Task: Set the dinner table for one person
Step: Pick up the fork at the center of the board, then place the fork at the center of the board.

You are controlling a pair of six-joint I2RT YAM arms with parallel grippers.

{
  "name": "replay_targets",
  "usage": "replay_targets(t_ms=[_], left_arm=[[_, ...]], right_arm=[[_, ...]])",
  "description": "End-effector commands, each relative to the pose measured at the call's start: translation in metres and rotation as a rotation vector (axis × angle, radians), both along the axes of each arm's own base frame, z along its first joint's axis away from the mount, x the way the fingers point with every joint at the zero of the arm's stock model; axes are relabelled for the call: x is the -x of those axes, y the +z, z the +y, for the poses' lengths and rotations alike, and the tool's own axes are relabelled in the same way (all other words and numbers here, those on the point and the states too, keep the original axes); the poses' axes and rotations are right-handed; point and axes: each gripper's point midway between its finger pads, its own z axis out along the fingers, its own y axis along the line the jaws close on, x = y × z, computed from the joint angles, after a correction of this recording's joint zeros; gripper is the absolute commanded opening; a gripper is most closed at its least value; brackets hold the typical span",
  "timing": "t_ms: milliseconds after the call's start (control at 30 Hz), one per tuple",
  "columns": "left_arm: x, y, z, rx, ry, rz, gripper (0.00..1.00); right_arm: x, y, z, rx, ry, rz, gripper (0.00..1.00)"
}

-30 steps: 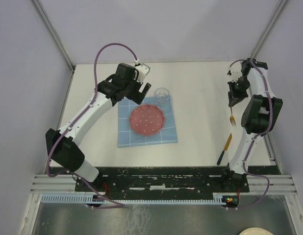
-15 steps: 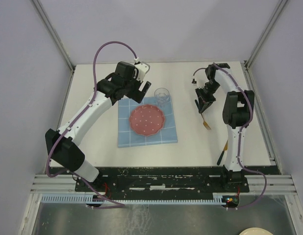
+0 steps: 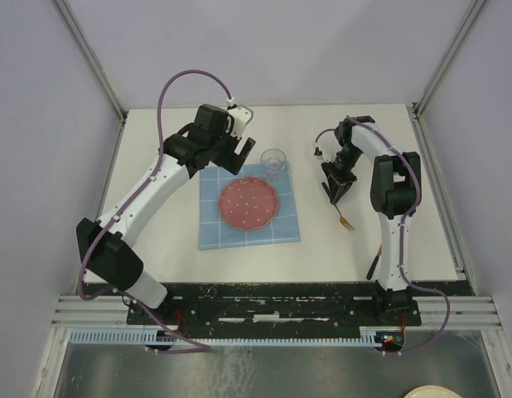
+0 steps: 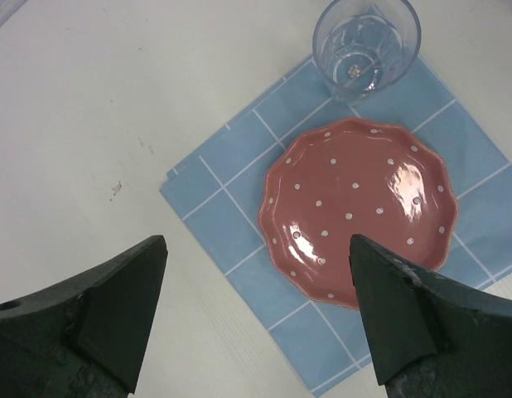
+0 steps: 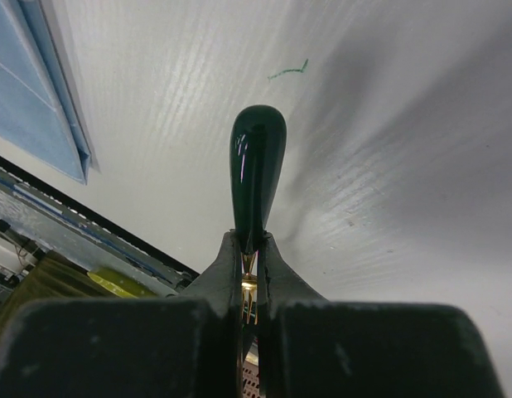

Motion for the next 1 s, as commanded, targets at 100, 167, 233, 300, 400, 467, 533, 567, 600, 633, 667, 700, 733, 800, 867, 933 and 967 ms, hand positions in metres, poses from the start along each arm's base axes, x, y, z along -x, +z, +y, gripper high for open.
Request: replay_targets(t_ms=[100,167,233,300,400,467,533,567,600,633,667,700,733,800,867,933,967], left_arm=[[-0.004,0.026,-0.004,0.017,-0.031,-0.076,0.97],[-0.004,0.027,-0.004,0.016,-0.033,-0.079,0.97],[-0.005,0.028,-0.005,0.016,-0.036,-0.083,0.97],[-0.005,0.029,-0.006,0.019,-0.045,-0.088,0.97],[-0.004,0.030,-0.009,0.016,-0.062,-0.091,0.97],[-0.003,0.031,-0.011,0.015,-0.074,-0.094,0.97],[-0.003,0.034,-0.012,0.016,-0.079,-0.104,0.97],[-0.003,0.035,-0.012,0.016,-0.082,-0.107,0.97],[-0.003,0.035,-0.013,0.017,-0.085,-0.108,0.97],[-0.002,0.036,-0.014,0.016,-0.090,-0.110,0.97],[-0.002,0.036,-0.014,0.016,-0.090,-0.112,0.97],[-0.002,0.037,-0.014,0.014,-0.092,-0.115,0.97],[-0.002,0.038,-0.015,0.014,-0.094,-0.116,0.97],[-0.001,0.038,-0.015,0.013,-0.097,-0.119,0.97],[0.000,0.039,-0.015,0.012,-0.103,-0.120,0.97],[0.000,0.039,-0.016,0.008,-0.110,-0.123,0.97],[0.001,0.039,-0.016,0.006,-0.115,-0.123,0.97]], right_arm=[[0.003,0.002,-0.014,0.062,0.035,-0.023,0.02],[0.007,-0.002,-0.015,0.072,0.037,-0.006,0.02],[0.010,-0.005,-0.017,0.082,0.037,0.002,0.02],[0.015,-0.010,-0.018,0.087,0.038,0.016,0.02],[0.018,-0.014,-0.020,0.092,0.040,0.030,0.02],[0.018,-0.016,-0.021,0.098,0.040,0.030,0.05],[0.017,-0.017,-0.021,0.102,0.038,0.027,0.08],[0.017,-0.017,-0.021,0.103,0.037,0.026,0.10],[0.016,-0.017,-0.021,0.103,0.037,0.024,0.11],[0.016,-0.017,-0.021,0.103,0.035,0.022,0.11],[0.015,-0.017,-0.021,0.103,0.034,0.019,0.11],[0.015,-0.016,-0.021,0.103,0.035,0.018,0.12],[0.014,-0.016,-0.021,0.103,0.033,0.016,0.14],[0.015,-0.015,-0.019,0.095,0.034,0.024,0.18],[0.014,-0.013,-0.018,0.090,0.033,0.018,0.23],[0.013,-0.012,-0.018,0.089,0.033,0.012,0.26],[0.013,-0.011,-0.018,0.089,0.033,0.009,0.27]])
